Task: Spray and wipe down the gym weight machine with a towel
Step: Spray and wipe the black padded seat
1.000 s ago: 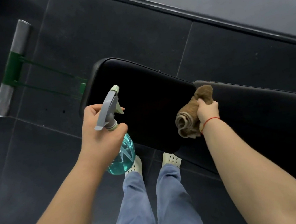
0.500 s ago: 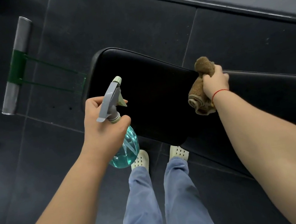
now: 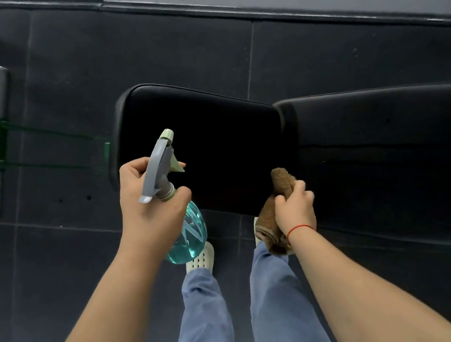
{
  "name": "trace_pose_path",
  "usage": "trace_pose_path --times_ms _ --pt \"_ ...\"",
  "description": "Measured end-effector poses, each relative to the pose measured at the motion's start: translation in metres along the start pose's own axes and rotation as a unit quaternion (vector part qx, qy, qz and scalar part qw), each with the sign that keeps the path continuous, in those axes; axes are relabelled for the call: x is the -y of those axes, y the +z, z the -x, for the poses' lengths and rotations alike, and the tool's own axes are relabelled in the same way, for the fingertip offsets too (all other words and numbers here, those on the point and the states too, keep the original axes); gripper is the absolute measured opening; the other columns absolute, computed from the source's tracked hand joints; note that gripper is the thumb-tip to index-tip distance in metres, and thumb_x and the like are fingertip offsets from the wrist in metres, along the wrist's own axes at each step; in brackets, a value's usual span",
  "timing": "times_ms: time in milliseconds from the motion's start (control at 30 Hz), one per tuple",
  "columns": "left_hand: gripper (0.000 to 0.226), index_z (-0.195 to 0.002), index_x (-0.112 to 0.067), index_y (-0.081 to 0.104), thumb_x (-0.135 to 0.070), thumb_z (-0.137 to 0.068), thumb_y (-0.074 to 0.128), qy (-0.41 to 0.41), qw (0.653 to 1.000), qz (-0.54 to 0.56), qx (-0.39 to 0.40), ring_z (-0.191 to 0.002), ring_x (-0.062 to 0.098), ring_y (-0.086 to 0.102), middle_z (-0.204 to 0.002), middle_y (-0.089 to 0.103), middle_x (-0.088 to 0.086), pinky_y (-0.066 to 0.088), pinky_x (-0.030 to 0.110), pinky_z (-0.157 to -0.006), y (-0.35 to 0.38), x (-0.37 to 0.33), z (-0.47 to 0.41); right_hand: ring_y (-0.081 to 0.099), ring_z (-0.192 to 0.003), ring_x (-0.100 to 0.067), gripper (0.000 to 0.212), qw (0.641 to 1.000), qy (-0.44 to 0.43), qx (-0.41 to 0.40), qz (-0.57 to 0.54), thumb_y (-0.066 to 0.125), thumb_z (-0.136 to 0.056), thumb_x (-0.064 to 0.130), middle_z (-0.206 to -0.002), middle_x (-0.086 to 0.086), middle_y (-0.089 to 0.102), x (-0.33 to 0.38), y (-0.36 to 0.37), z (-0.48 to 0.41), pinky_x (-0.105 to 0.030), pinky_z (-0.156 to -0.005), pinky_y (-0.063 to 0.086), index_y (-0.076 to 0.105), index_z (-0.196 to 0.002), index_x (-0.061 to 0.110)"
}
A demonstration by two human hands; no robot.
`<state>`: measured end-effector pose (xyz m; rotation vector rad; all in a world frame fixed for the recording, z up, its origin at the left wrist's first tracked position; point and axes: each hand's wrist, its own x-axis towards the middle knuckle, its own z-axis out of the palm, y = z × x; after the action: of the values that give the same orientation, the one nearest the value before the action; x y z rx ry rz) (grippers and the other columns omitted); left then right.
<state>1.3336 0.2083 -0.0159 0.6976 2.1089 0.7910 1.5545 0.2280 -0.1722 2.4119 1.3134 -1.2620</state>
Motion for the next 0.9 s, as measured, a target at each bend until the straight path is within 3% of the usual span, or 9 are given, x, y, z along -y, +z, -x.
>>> trace_pose_path --times_ms 100,233,333,433,533,600,733,800,900 --pt "0.046 -0.118 -0.014 0.056 0.007 -0.080 0.067 0.026 0.999 0.007 0.024 -0.062 -0.001 0.051 -0.092 0.056 0.001 0.044 0.010 -0.055 -0.008 0.002 0.005 0.052 -0.090 -0.027 0.033 0.998 0.022 0.028 -0.050 0.048 -0.101 0.026 -0.121 -0.009 0.041 -0.010 0.000 0.004 -0.039 -0.081 0.044 0.039 -0.132 0.018" --pt "0.050 -0.096 -0.038 0.061 0.009 -0.080 0.064 0.081 0.992 -0.011 0.093 -0.053 0.002 0.046 -0.074 0.048 -0.007 0.041 0.009 -0.053 -0.025 0.012 0.012 0.055 -0.113 -0.035 0.044 0.989 0.025 0.031 -0.142 0.054 -0.098 0.021 -0.128 -0.015 0.054 -0.026 -0.003 -0.006 -0.037 -0.093 0.043 0.044 -0.140 0.016" --pt "0.045 -0.100 -0.032 0.069 0.008 -0.081 0.065 0.090 0.987 -0.013 0.129 -0.057 0.006 0.048 -0.064 0.054 -0.003 0.043 0.009 -0.055 -0.042 0.023 0.012 0.053 -0.115 -0.028 0.052 0.962 0.071 -0.021 -0.262 0.057 -0.098 0.021 -0.129 -0.007 0.050 -0.024 0.025 0.004 -0.036 -0.097 0.042 0.039 -0.147 0.025" --pt "0.041 -0.104 -0.023 0.071 0.010 -0.080 0.065 0.100 0.984 -0.005 0.144 -0.086 0.012 0.066 -0.095 0.072 0.001 0.049 0.007 -0.071 -0.060 0.033 0.012 0.049 -0.131 -0.032 0.064 0.891 0.148 -0.074 -0.424 0.058 -0.100 0.023 -0.145 -0.013 0.044 -0.019 0.058 0.014 -0.049 -0.114 0.038 0.025 -0.155 0.027" --pt "0.041 -0.103 -0.021 0.071 0.012 -0.080 0.065 0.096 0.982 0.005 0.161 -0.096 0.013 0.069 -0.101 0.073 -0.006 0.053 0.011 -0.076 -0.075 0.042 0.014 0.047 -0.135 -0.036 0.070 0.799 0.205 -0.094 -0.557 0.057 -0.102 0.021 -0.150 -0.015 0.042 -0.015 0.072 0.020 -0.055 -0.114 0.038 0.016 -0.158 0.025" --pt "0.041 -0.102 -0.023 0.072 0.012 -0.080 0.066 0.088 0.982 -0.001 0.170 -0.099 0.011 0.069 -0.103 0.073 -0.009 0.055 0.014 -0.077 -0.081 0.046 0.016 0.047 -0.134 -0.037 0.070 0.759 0.229 -0.106 -0.600 0.056 -0.102 0.019 -0.151 -0.015 0.041 -0.010 0.074 0.025 -0.057 -0.113 0.039 0.016 -0.158 0.025" --pt "0.041 -0.098 -0.027 0.071 0.010 -0.081 0.065 0.073 0.982 -0.003 0.177 -0.085 0.000 0.067 -0.095 0.073 -0.014 0.053 0.016 -0.067 -0.087 0.053 0.017 0.047 -0.133 -0.038 0.064 0.704 0.287 -0.130 -0.637 0.057 -0.101 0.020 -0.150 -0.016 0.040 0.008 0.086 0.041 -0.058 -0.111 0.040 0.022 -0.154 0.020" --pt "0.042 -0.103 -0.026 0.070 0.010 -0.082 0.064 0.068 0.981 -0.007 0.183 -0.068 -0.003 0.060 -0.088 0.073 -0.010 0.048 0.011 -0.057 -0.088 0.053 0.019 0.048 -0.132 -0.040 0.061 0.657 0.307 -0.105 -0.680 0.059 -0.099 0.025 -0.149 -0.016 0.043 0.020 0.100 0.050 -0.064 -0.109 0.038 0.029 -0.152 0.021" --pt "0.039 -0.106 -0.020 0.070 0.010 -0.083 0.063 0.065 0.982 -0.019 0.177 -0.060 0.000 0.055 -0.082 0.072 0.001 0.045 0.009 -0.052 -0.093 0.053 0.018 0.054 -0.126 -0.043 0.055 0.590 0.312 -0.038 -0.744 0.060 -0.098 0.031 -0.144 -0.014 0.051 0.044 0.125 0.064 -0.074 -0.101 0.038 0.038 -0.149 0.028"
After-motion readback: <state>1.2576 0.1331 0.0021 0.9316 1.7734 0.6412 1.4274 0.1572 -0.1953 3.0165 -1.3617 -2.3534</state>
